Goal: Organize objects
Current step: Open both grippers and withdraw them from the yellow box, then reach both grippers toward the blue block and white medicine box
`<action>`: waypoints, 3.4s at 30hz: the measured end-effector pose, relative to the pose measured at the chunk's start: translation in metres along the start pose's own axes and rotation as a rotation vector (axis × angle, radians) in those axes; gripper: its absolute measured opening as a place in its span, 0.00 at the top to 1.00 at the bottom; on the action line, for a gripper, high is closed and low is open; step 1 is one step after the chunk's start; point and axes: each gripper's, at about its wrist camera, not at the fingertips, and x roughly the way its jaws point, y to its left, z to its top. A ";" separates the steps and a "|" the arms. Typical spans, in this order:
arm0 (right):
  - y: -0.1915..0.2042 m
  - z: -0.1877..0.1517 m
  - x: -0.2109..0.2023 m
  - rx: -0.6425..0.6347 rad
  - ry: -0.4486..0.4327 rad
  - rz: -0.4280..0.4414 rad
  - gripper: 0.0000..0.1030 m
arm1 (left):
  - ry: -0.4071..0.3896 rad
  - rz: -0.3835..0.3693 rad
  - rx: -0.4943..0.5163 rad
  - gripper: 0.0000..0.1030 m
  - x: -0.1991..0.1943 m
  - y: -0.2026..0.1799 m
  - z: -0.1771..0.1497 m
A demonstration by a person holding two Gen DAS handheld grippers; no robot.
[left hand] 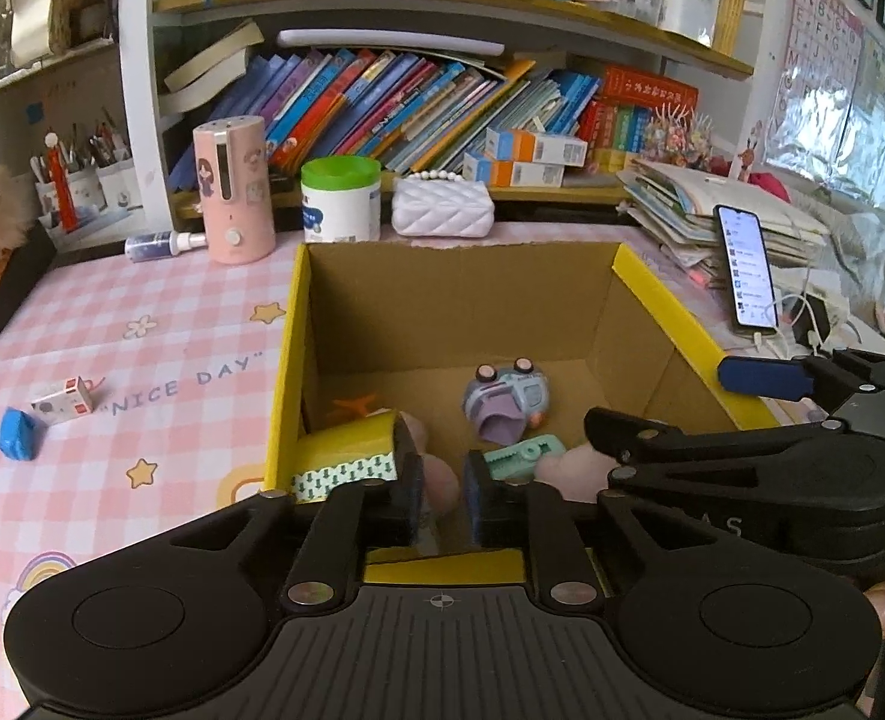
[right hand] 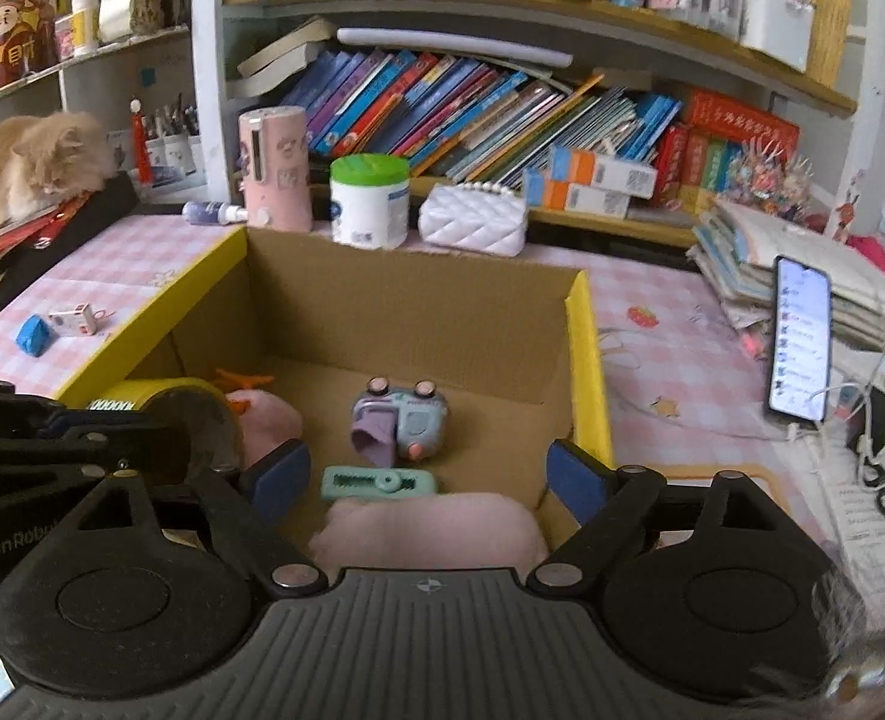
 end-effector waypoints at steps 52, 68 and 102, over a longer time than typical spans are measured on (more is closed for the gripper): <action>0.191 -0.070 -0.131 0.101 -0.066 -0.030 0.15 | -0.152 0.199 -0.423 0.06 -0.160 0.183 -0.137; 0.257 -0.083 -0.127 0.064 0.006 0.032 0.13 | -0.054 0.250 -0.345 0.06 -0.188 0.223 -0.168; 0.288 -0.021 -0.008 0.009 0.097 0.136 0.13 | 0.070 0.317 -0.250 0.06 -0.103 0.268 -0.112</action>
